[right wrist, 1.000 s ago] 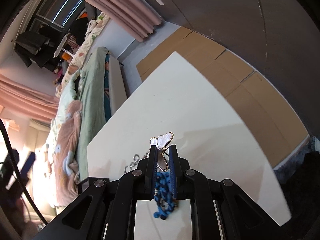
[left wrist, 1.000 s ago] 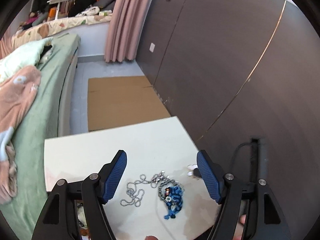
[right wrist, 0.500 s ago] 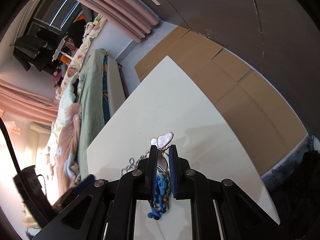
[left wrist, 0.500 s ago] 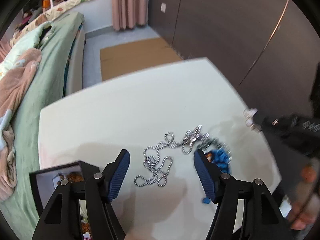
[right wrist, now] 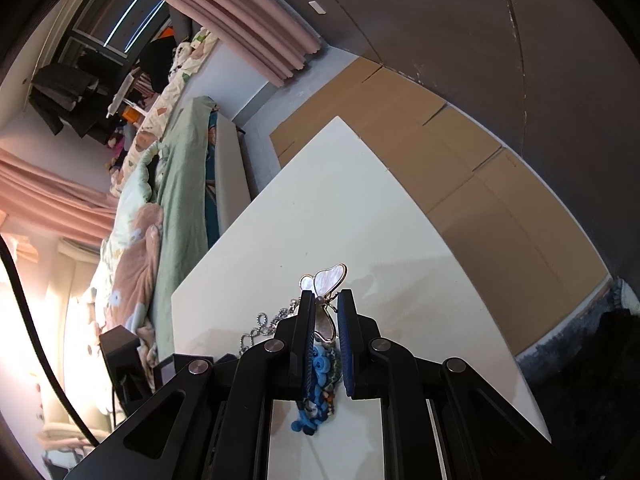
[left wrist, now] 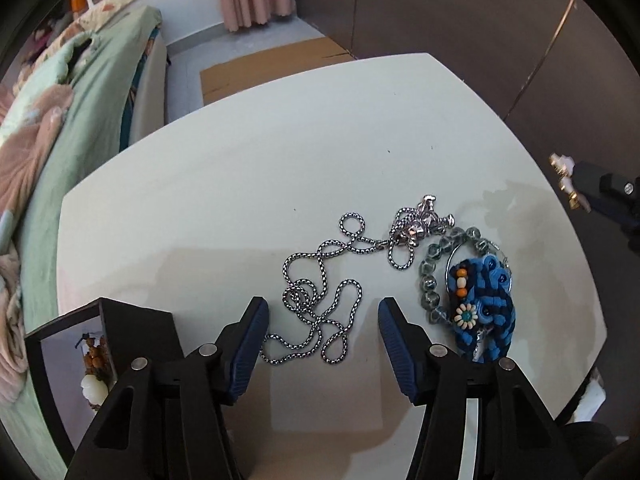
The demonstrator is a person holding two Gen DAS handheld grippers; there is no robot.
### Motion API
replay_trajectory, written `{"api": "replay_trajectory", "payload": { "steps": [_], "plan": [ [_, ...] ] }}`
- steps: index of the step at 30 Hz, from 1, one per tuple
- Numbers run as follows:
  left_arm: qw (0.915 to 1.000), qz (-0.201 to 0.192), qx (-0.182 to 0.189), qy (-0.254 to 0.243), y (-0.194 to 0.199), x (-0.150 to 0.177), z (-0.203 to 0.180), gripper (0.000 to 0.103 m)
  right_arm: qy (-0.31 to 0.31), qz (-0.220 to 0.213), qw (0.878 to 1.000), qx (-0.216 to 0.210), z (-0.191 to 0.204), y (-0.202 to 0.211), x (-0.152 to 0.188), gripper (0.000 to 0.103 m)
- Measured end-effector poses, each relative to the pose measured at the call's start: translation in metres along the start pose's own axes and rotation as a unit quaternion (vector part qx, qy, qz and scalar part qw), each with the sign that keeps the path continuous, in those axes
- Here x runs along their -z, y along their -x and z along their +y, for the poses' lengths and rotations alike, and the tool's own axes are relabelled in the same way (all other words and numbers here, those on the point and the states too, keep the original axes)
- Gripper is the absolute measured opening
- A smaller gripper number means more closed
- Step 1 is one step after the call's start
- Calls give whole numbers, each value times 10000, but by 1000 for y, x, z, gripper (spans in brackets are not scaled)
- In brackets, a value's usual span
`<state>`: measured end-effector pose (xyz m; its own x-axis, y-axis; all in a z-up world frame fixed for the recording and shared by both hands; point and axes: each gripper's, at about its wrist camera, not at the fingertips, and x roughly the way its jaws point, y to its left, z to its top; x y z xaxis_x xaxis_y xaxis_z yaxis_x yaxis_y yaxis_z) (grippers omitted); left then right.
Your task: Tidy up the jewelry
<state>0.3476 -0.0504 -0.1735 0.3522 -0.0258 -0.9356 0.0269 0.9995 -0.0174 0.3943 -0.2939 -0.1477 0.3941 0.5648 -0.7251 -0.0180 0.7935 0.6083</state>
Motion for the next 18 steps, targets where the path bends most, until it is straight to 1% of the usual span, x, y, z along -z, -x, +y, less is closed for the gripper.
{"api": "replay_trajectory", "payload": {
  "steps": [1,3,5,6,7,12,15,18],
  "plan": [
    [9999,-38,-83,-45,1,1,0,45,-4,24,10000,15,0,-2,0,13],
    [9999,-102,-70,-105,3,2,1,12,-1,69,10000,23,0,-5,1,13],
    [9999,-83,-23,-67,4,2,3,10,29,81,10000,20,2,-5,1,13],
    [10000,-83,0,-52,4,1,5,6,47,76,10000,21,3,-4,2,13],
    [9999,-102,31,-40,4,1,6,5,75,66,9999,21,4,-3,2,13],
    [9991,-373,188,72,23,-7,10,4,120,55,9999,42,4,-1,4,13],
    [9979,-594,247,116,43,-13,13,4,115,49,9999,52,3,-1,4,13],
    [9958,-793,390,227,65,-19,18,4,135,56,9999,30,6,-2,5,13]
  ]
}}
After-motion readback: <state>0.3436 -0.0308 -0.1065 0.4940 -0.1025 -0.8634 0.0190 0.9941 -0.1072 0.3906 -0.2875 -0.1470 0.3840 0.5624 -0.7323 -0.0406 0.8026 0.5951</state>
